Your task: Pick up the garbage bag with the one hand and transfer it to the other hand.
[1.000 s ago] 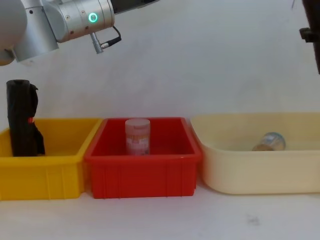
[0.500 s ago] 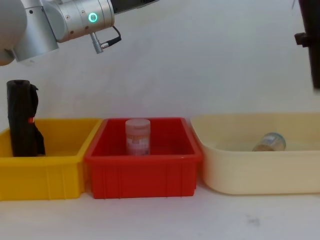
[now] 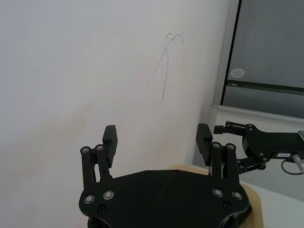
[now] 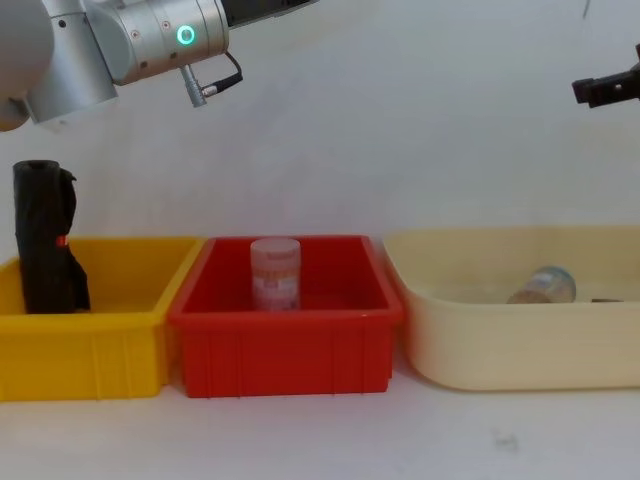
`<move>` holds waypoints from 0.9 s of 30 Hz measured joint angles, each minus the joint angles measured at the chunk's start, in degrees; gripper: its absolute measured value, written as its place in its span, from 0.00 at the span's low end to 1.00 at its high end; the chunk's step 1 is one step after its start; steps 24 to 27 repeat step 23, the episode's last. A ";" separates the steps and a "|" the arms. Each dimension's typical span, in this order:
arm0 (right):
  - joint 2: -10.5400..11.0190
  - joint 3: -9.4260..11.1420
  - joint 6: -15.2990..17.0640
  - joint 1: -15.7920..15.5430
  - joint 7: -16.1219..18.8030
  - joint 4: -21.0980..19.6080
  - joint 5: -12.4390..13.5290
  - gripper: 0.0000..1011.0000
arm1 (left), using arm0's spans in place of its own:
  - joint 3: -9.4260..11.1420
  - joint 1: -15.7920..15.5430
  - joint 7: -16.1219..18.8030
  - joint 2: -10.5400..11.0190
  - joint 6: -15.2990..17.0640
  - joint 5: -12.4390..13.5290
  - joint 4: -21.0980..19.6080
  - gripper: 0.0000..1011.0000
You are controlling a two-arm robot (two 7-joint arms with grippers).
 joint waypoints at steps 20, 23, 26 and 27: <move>0.11 -0.15 0.22 0.15 0.59 0.21 0.33 0.99 | 0.00 0.00 0.00 0.00 0.00 0.00 0.00 0.99; 0.12 -0.17 0.24 0.16 0.62 0.22 0.36 0.99 | 0.00 0.00 0.00 0.00 0.00 0.00 0.01 0.99; 0.12 -0.17 0.24 0.16 0.62 0.22 0.36 0.99 | 0.00 0.00 0.00 0.00 0.00 0.00 0.01 0.99; 0.12 -0.17 0.24 0.16 0.62 0.22 0.36 0.99 | 0.00 0.00 0.00 0.00 0.00 0.00 0.01 0.99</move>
